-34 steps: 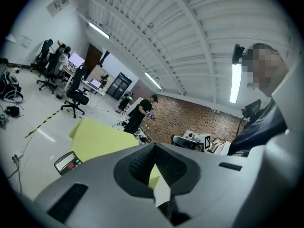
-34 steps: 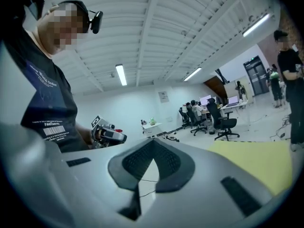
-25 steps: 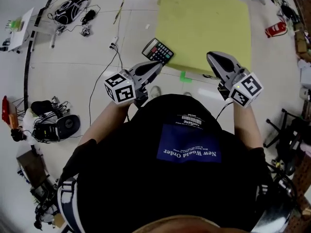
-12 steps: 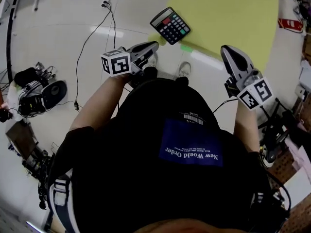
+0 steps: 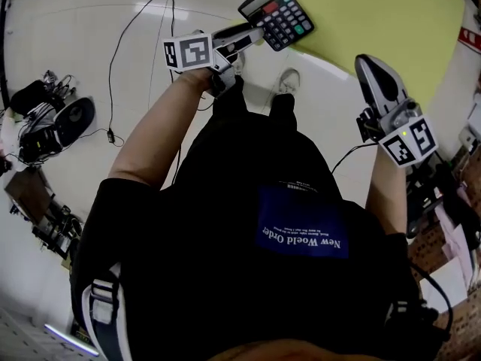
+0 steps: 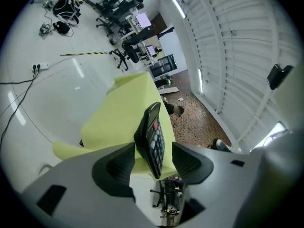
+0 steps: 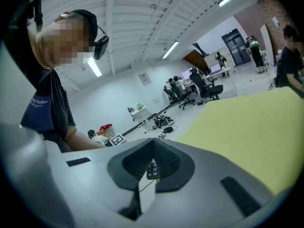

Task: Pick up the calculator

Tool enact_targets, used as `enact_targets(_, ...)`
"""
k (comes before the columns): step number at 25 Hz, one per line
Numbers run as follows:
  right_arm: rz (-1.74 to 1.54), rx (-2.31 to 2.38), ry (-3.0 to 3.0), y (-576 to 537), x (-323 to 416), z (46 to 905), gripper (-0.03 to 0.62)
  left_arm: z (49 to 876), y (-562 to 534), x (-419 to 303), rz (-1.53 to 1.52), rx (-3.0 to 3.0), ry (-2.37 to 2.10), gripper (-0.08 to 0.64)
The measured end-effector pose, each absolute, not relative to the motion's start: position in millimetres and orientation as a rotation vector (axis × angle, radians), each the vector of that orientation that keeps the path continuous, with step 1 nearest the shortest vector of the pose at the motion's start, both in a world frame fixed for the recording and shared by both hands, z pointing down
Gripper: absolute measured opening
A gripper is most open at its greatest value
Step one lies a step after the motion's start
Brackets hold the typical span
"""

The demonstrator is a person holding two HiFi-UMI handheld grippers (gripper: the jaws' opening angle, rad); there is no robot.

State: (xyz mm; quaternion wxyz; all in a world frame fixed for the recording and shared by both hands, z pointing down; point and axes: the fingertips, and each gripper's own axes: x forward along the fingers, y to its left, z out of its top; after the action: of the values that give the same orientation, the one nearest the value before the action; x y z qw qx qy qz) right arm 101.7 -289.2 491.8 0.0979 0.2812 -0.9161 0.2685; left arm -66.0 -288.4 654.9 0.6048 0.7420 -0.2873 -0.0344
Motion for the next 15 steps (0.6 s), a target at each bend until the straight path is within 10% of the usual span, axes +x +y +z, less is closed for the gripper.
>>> enact_targets(15, 0.850, 0.832, -2.664, -284, 111, 513, -0.015, 675, -306, -56, -0.089, 1.663, -0.652, 0.222)
